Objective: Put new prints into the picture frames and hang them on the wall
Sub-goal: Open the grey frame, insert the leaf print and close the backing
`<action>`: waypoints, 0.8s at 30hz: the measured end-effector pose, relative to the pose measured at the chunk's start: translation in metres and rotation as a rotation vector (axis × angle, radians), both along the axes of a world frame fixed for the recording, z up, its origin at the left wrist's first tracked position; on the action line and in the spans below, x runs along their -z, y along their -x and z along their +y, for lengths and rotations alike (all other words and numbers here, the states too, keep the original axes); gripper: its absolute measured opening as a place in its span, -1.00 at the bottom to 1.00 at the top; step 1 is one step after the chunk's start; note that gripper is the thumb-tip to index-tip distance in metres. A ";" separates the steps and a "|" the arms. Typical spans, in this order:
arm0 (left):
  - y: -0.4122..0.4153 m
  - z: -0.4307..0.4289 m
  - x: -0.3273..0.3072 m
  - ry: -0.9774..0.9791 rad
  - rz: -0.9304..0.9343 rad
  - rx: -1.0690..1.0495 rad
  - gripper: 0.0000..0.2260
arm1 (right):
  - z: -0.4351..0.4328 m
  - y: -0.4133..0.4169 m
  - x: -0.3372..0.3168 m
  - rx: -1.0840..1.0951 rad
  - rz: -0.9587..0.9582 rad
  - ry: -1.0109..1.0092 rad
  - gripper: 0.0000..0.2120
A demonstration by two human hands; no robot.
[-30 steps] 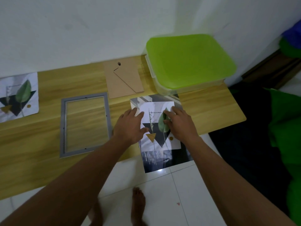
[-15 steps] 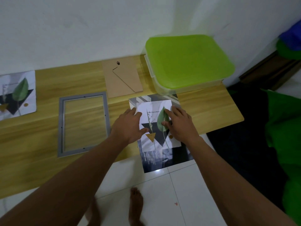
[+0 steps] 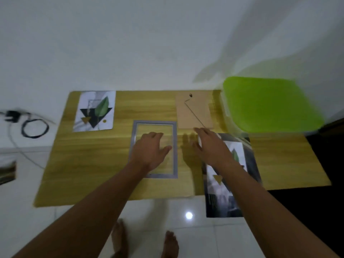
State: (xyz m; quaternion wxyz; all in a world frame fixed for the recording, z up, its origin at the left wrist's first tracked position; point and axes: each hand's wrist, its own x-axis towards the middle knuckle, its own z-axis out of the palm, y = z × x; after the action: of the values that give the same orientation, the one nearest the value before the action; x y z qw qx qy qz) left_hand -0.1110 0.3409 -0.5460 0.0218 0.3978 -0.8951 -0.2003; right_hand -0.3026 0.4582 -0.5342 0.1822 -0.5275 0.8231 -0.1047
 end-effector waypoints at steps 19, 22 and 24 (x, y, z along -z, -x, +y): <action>-0.189 -0.242 0.044 0.007 0.017 -0.291 -0.51 | -0.287 -0.203 0.045 -0.178 0.044 -0.028 -0.54; -0.197 -0.253 0.055 -0.002 -0.038 -0.319 -0.40 | -0.297 -0.216 0.058 -0.173 0.092 -0.078 -0.56; -0.200 -0.256 0.059 -0.021 -0.011 -0.358 -0.37 | -0.297 -0.224 0.064 -0.181 0.091 -0.122 -0.53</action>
State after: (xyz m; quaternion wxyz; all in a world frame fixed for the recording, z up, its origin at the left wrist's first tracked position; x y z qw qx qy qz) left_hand 0.0890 0.0844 -0.6047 0.0479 0.5521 -0.8080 -0.2001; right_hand -0.0790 0.1616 -0.5984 0.1852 -0.5918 0.7844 -0.0136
